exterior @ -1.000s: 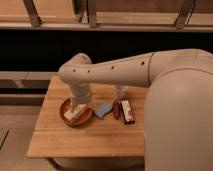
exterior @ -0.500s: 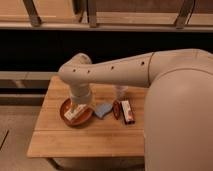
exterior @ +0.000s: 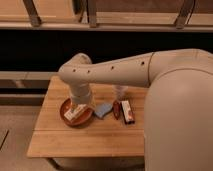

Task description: Place the white sponge in the ceramic cup

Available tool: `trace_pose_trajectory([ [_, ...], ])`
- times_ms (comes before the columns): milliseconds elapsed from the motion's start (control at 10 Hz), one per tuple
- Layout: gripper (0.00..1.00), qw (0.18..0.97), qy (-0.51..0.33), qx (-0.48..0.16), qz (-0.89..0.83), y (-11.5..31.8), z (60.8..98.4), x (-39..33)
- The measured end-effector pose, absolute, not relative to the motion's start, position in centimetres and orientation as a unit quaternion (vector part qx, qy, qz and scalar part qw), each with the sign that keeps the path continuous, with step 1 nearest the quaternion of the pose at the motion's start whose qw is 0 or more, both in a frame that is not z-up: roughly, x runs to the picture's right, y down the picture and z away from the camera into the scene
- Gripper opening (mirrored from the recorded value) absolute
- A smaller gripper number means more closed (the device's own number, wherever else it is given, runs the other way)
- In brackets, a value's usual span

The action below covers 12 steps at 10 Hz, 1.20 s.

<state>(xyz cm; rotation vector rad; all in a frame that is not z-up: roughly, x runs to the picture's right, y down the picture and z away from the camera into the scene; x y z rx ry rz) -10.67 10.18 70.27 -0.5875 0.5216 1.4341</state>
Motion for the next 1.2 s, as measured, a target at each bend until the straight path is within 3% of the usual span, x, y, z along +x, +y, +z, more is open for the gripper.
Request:
trace_pose_trajectory([
  [300,0.65,0.676,0.206,-0.25,0.662,8.6,71.1,-9.7],
  [800,0.65,0.567,0.038,-0.18,0.803,-1.0,72.5,-0.1],
  [1200,0.65,0.539,0.018,-0.175,0.824,-1.5,73.0,1.8],
])
